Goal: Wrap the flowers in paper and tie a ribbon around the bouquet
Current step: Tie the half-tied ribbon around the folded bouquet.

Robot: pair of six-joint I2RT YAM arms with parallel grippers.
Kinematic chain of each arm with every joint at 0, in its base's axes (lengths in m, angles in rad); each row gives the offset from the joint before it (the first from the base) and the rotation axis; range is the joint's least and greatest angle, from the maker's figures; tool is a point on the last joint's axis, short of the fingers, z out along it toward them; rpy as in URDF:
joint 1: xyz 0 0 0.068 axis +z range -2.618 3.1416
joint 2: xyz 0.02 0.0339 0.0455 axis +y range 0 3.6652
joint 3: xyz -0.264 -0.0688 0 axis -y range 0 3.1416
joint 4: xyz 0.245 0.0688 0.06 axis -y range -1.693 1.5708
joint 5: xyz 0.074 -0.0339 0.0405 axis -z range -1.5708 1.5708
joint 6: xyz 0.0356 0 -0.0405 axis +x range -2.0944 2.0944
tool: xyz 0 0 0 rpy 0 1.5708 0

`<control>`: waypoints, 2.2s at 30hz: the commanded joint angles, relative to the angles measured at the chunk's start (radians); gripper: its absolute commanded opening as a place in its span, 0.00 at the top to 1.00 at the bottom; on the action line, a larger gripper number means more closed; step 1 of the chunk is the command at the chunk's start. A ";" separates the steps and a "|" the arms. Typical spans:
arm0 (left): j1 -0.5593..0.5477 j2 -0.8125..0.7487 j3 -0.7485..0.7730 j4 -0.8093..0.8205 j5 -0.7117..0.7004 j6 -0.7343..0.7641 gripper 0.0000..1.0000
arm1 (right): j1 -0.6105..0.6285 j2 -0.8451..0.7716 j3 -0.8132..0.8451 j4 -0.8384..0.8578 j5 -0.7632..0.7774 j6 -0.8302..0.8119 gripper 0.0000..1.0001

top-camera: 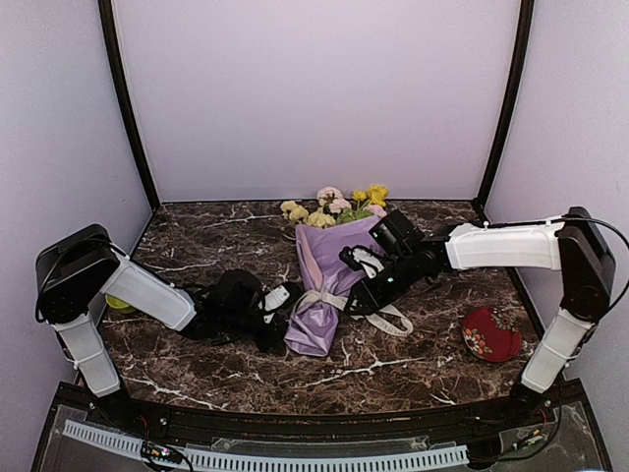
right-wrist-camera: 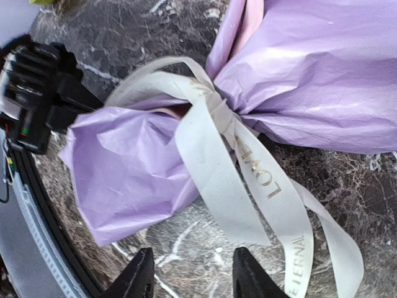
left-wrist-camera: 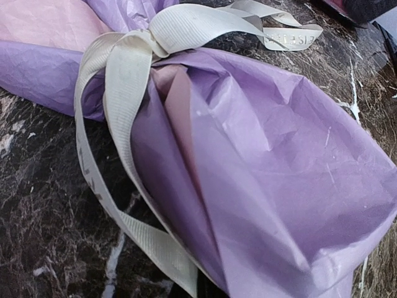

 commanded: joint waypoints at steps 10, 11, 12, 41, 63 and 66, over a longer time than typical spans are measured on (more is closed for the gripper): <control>-0.004 -0.008 -0.010 -0.002 -0.012 -0.012 1.00 | 0.000 0.167 0.095 0.048 -0.025 -0.016 0.51; -0.004 -0.008 -0.010 -0.002 -0.013 -0.010 1.00 | 0.001 0.174 0.098 0.045 -0.024 -0.016 0.52; -0.004 -0.008 -0.009 -0.005 -0.013 -0.008 1.00 | 0.001 0.180 0.102 0.043 -0.024 -0.016 0.53; -0.003 -0.012 -0.015 0.000 -0.026 -0.005 1.00 | 0.004 0.213 0.135 0.006 0.014 0.062 1.00; 0.075 0.074 -0.004 -0.012 -0.098 -0.104 1.00 | 0.025 -0.178 -0.263 -0.149 -0.149 0.090 1.00; 0.083 0.073 -0.010 -0.009 -0.097 -0.110 1.00 | 0.025 -0.212 -0.314 -0.182 -0.132 0.104 1.00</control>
